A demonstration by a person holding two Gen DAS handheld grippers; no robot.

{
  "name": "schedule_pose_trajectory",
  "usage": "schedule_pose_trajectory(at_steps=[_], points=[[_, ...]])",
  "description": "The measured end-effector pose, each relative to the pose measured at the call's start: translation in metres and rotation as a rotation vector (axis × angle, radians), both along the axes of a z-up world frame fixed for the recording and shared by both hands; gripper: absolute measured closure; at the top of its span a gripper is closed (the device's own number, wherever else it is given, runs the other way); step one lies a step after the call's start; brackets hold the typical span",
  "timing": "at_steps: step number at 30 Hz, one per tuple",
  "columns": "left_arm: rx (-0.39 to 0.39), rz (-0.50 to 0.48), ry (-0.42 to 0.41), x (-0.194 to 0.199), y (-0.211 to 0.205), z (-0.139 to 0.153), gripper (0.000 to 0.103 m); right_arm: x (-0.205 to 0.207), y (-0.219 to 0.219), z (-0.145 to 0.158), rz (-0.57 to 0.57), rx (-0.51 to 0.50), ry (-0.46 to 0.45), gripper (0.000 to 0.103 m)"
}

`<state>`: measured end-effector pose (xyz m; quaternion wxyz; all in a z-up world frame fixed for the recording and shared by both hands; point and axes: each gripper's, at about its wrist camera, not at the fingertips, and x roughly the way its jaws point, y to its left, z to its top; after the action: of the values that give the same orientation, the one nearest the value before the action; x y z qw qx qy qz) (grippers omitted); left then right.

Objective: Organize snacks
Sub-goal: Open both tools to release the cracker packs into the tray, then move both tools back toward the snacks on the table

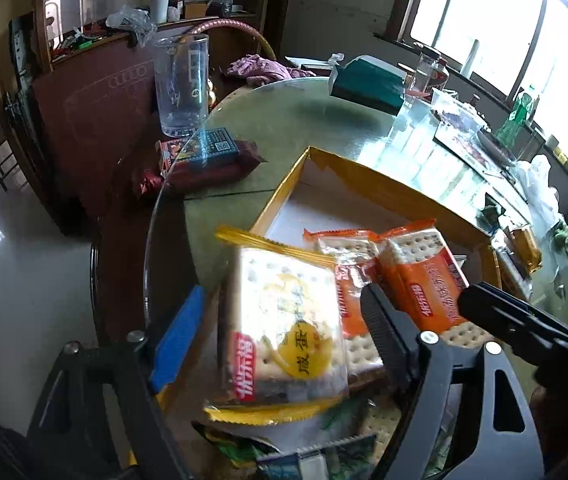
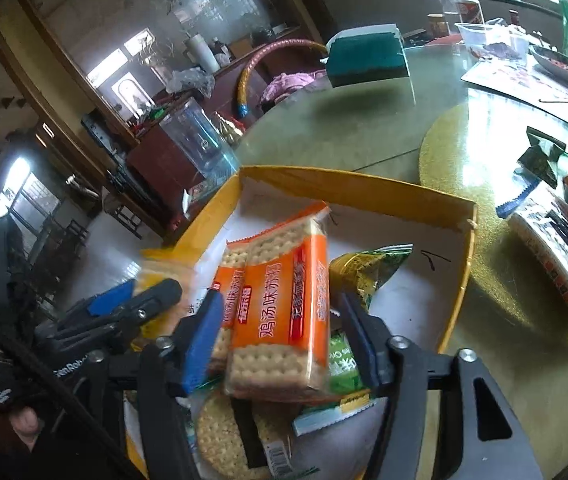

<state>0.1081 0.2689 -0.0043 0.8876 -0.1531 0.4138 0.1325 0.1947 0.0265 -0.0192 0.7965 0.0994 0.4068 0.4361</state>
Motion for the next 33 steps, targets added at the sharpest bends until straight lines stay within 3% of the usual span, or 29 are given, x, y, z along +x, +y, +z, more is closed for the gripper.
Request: schedule_pose_trajectory(at_steps=[4, 8, 13, 22, 28, 33], points=[[-0.052, 0.011, -0.041, -0.016, -0.013, 0.013, 0.016, -0.009, -0.03, 0.011, -0.032, 0.059, 0.016, 0.032], [-0.093, 0.0, -0.134, -0.037, -0.043, 0.032, 0.014, -0.025, -0.072, 0.023, -0.054, 0.131, -0.003, 0.028], [-0.111, -0.146, -0.204, -0.053, -0.109, 0.057, 0.013, -0.037, -0.134, 0.019, -0.121, 0.154, -0.004, 0.027], [-0.085, -0.292, -0.18, -0.034, -0.189, 0.069, 0.013, -0.036, -0.217, -0.005, -0.28, 0.112, -0.007, 0.027], [-0.044, -0.315, -0.16, -0.015, -0.209, 0.065, 0.013, -0.012, -0.266, -0.013, -0.377, 0.105, 0.009, 0.027], [-0.073, -0.319, -0.116, 0.001, -0.213, 0.054, 0.013, 0.004, -0.296, -0.017, -0.424, 0.11, 0.026, 0.027]])
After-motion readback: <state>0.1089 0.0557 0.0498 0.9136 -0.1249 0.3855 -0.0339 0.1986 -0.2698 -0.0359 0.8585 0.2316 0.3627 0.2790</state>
